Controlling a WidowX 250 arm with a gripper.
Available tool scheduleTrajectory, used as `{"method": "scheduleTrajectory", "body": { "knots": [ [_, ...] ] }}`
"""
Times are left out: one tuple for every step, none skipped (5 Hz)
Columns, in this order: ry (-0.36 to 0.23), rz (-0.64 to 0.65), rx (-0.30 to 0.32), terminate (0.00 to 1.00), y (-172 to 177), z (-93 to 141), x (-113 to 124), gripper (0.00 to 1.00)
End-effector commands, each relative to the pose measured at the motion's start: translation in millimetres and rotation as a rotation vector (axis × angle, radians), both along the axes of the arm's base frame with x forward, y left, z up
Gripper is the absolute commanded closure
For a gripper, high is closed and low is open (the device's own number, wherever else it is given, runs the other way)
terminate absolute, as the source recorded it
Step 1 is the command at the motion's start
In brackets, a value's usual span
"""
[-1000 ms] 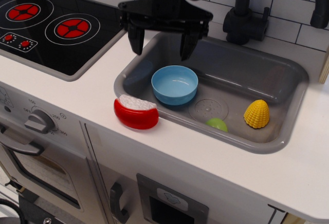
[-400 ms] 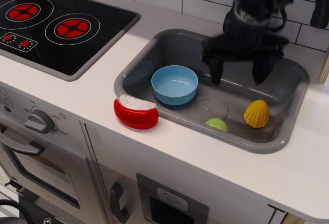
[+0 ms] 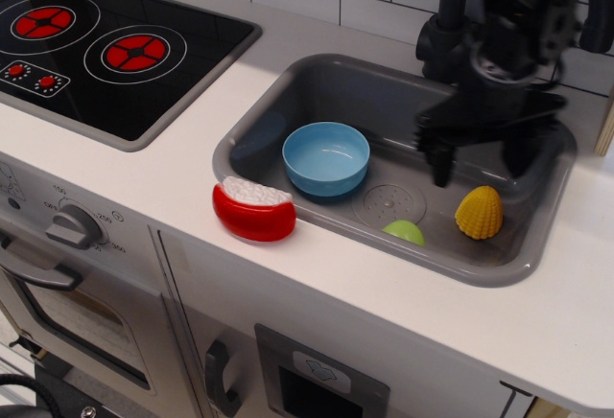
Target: Put corn in bowl sink
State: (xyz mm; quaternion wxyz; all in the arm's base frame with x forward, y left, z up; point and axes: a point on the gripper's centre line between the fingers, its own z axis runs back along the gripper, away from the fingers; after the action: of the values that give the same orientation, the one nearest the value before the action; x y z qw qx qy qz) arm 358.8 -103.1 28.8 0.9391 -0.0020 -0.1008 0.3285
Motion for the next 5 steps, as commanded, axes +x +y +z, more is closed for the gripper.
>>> {"method": "scheduleTrajectory", "body": {
  "knots": [
    [0.018,0.141,-0.005,0.00,-10,-4,12,0.00],
    [0.041,0.207,0.002,0.00,-9,-14,16,0.00],
    [0.055,0.206,0.008,0.00,-10,-21,14,0.00],
    [0.050,0.205,0.004,0.00,-10,-22,11,0.00],
    [0.052,0.201,0.002,0.00,-10,-24,11,1.00]
  ]
}}
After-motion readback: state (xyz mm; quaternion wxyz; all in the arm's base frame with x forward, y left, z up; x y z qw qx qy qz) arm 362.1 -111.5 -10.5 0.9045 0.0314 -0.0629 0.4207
